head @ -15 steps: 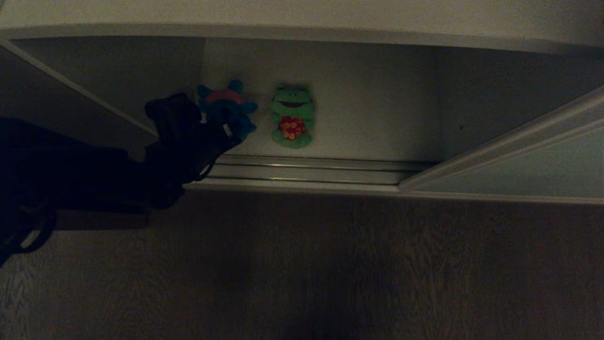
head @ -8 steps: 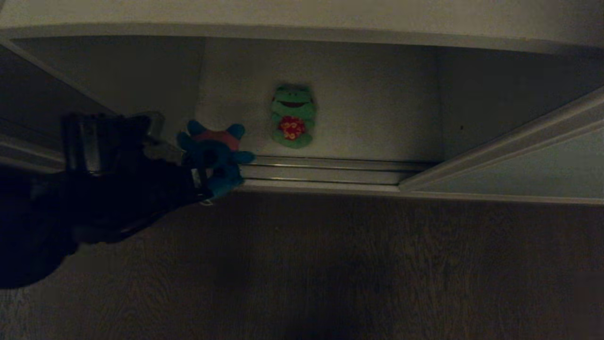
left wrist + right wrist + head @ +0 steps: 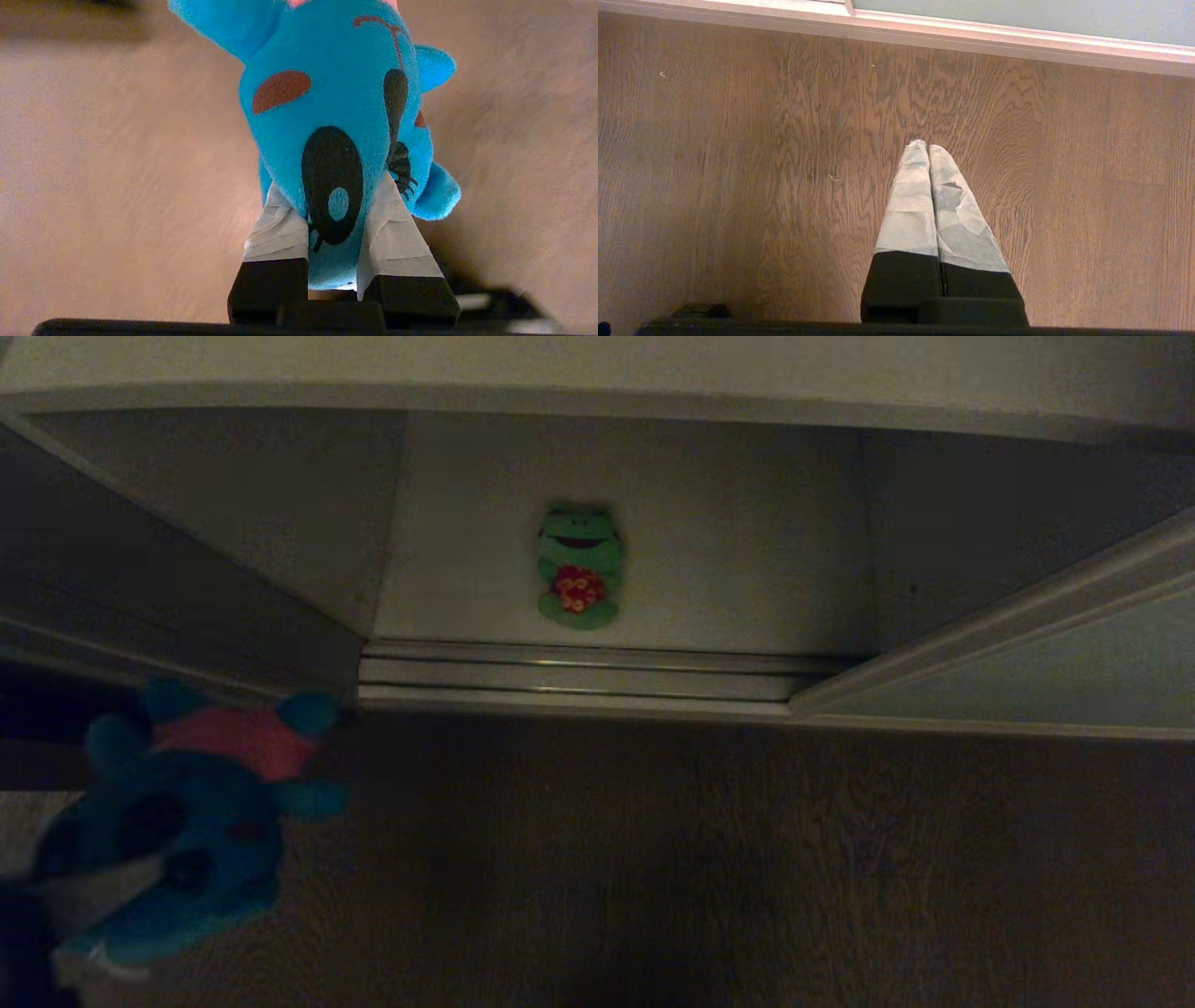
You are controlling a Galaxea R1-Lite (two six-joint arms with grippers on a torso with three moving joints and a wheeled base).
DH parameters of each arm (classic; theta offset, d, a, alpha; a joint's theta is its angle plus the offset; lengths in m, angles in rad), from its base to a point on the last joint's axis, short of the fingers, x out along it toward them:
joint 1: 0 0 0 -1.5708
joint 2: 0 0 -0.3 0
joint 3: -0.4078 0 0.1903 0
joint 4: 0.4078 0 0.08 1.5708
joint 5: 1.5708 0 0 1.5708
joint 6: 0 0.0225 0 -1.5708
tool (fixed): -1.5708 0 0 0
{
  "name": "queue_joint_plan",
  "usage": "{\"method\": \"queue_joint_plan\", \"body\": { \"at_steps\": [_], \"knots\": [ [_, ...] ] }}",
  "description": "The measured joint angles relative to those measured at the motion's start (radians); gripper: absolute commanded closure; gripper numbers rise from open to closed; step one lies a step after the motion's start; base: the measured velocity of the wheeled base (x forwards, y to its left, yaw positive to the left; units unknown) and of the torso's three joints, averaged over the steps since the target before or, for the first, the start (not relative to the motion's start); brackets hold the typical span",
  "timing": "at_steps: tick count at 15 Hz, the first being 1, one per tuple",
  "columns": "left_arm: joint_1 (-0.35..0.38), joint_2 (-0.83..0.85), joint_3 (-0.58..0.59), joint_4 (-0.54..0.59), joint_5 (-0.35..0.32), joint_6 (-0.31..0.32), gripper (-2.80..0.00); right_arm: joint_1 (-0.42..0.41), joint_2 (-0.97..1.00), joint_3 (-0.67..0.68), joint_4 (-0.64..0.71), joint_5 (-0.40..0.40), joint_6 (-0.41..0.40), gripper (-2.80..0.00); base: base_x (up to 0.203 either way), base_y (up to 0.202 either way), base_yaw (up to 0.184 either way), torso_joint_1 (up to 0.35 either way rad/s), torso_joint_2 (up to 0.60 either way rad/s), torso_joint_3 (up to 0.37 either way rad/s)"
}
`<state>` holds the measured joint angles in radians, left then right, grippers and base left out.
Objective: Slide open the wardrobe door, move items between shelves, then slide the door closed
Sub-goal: Place the blue doll on the higher shelf
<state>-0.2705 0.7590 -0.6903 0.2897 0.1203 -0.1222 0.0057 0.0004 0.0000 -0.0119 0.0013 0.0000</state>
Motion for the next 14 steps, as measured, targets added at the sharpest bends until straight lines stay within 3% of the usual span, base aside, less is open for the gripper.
{"method": "queue_joint_plan", "body": {
  "at_steps": [3, 7, 10, 12, 14],
  "knots": [
    [0.13, -0.263, 0.041, 0.182, -0.056, 0.039, 0.0, 0.0, 0.0, 0.0, 0.0, 0.0, 0.0, 0.0, 0.0, 0.0, 0.0, 0.0, 0.0, 0.0],
    [0.234, -0.569, 0.204, 0.163, -0.114, 0.144, 0.0, 0.0, 0.0, 0.0, 0.0, 0.0, 0.0, 0.0, 0.0, 0.0, 0.0, 0.0, 0.0, 0.0],
    [0.261, -0.705, 0.4, 0.012, -0.081, 0.203, 0.0, 0.0, 0.0, 0.0, 0.0, 0.0, 0.0, 0.0, 0.0, 0.0, 0.0, 0.0, 0.0, 0.0],
    [0.266, -0.738, 0.55, -0.159, -0.055, 0.216, 0.0, 0.0, 0.0, 0.0, 0.0, 0.0, 0.0, 0.0, 0.0, 0.0, 0.0, 0.0, 0.0, 0.0],
    [0.268, -0.752, 0.653, -0.328, -0.073, 0.22, 0.0, 0.0, 0.0, 0.0, 0.0, 0.0, 0.0, 0.0, 0.0, 0.0, 0.0, 0.0, 0.0, 0.0]
  ]
}}
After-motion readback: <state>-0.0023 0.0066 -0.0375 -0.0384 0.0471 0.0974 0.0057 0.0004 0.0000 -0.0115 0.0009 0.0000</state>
